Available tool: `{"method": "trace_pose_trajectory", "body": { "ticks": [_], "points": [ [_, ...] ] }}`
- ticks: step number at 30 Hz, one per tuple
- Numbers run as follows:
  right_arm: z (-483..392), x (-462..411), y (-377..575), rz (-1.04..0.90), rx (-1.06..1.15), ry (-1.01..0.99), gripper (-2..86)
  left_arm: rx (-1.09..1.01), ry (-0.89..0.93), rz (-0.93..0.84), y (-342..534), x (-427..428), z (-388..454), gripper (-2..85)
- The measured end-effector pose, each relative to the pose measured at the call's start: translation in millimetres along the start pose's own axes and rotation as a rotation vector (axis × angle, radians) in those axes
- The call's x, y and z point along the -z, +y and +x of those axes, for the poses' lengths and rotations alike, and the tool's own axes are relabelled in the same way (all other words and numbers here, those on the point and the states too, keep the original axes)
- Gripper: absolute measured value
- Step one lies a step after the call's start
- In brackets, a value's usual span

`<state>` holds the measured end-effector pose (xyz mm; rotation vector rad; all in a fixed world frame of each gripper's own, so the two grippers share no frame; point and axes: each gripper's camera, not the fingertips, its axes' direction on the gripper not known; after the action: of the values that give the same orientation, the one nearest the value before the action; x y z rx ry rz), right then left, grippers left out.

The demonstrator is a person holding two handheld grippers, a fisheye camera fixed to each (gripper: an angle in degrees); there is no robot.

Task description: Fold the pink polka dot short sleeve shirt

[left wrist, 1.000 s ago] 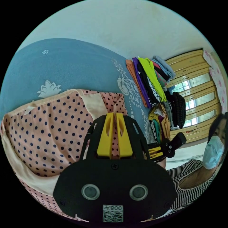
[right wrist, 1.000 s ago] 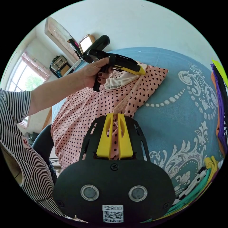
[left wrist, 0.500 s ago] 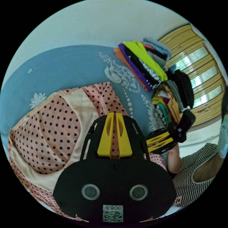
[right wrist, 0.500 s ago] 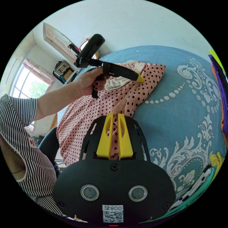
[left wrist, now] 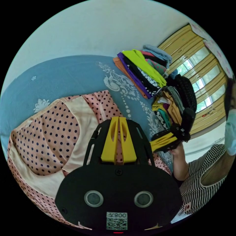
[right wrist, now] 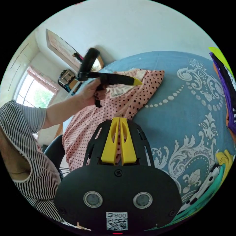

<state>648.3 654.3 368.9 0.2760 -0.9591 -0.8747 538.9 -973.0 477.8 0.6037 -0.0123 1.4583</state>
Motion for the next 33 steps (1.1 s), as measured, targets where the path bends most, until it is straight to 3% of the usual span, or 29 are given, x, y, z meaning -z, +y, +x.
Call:
{"method": "trace_pose_trajectory", "body": {
  "ticks": [6,11,15,25,33],
  "points": [
    [10,-10,-1,-0.034,-0.056,0.028,0.2,-0.031,0.044,-0.177,-4,-18,44,0.3],
    [13,-5,-1,-0.024,-0.071,0.037,0.2,-0.078,0.055,-0.071,-19,29,90,0.2],
    [16,-6,-1,-0.023,-0.083,0.017,0.1,-0.074,0.036,-0.183,-34,22,106,0.2],
    [4,-3,-8,-0.007,-0.073,0.020,0.2,-0.077,0.044,-0.164,-87,98,142,0.1],
    [-11,8,-6,0.066,-0.084,0.016,0.1,-0.037,0.077,0.030,-107,243,151,0.2]
  ]
}}
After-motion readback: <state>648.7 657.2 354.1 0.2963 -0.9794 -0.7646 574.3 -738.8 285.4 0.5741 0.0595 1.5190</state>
